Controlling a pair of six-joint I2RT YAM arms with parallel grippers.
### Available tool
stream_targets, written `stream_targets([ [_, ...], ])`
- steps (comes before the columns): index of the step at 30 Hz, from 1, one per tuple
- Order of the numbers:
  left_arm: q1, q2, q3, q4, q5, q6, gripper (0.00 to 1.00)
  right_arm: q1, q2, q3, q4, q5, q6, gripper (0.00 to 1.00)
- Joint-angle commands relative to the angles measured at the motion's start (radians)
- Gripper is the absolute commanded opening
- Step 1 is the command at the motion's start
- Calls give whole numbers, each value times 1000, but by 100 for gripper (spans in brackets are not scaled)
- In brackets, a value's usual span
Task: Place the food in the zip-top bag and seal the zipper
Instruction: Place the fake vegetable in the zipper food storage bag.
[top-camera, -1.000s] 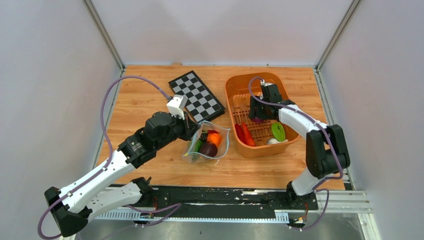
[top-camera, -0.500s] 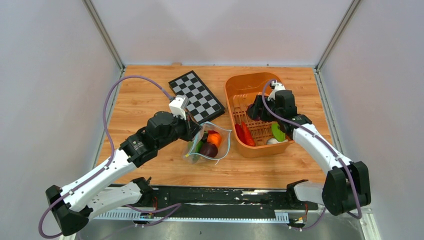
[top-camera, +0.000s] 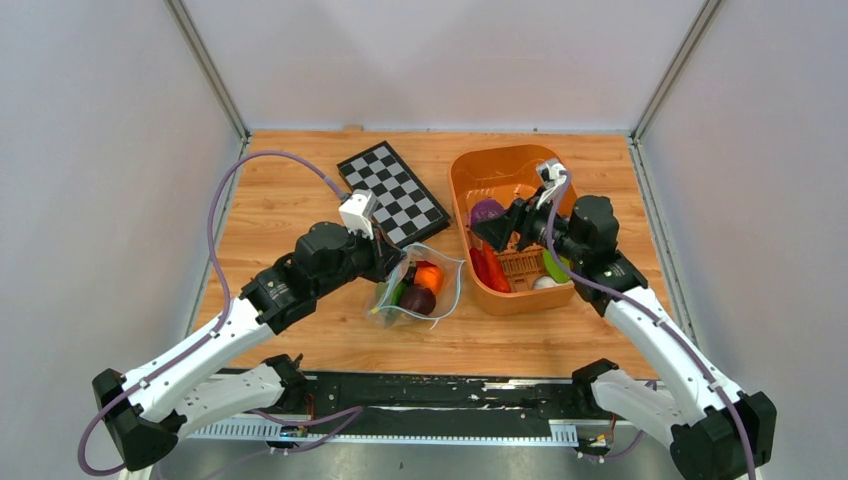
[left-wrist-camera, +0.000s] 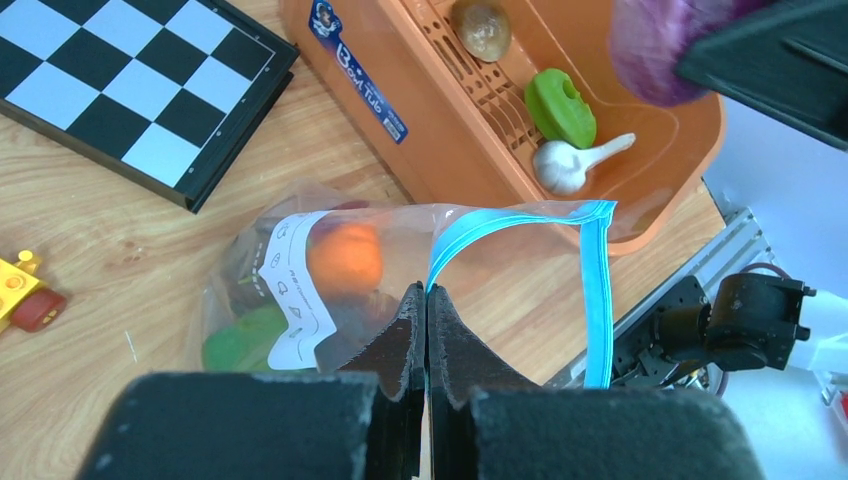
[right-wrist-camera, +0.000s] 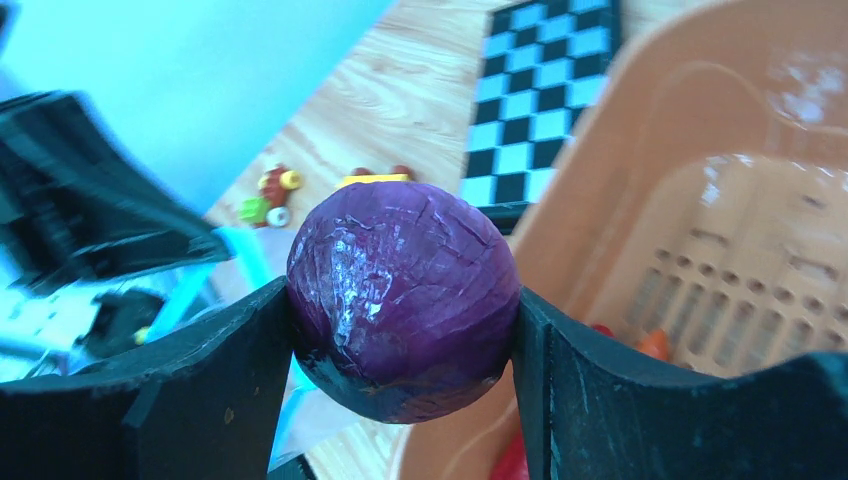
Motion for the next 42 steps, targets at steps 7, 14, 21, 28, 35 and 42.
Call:
stream_targets([
  [7,3,1,-5,74,29,-25,0,165,-79,46,51,-305,-187,56],
  [14,4,15,-6,83,68,-26,0,256,-57,106,-74,-325,-282,56],
  [21,3,19,-11,86,78,-23,0,360,0,171,-202,-213,-377,56],
  [28,3,14,-6,85,66,-17,0,499,90,244,-323,57,-500,58],
  [35,3,2,-9,81,56,-13,0,537,143,256,-338,173,-529,59],
  [42,3,-15,-12,87,30,-18,0,560,168,252,-295,388,-503,68],
])
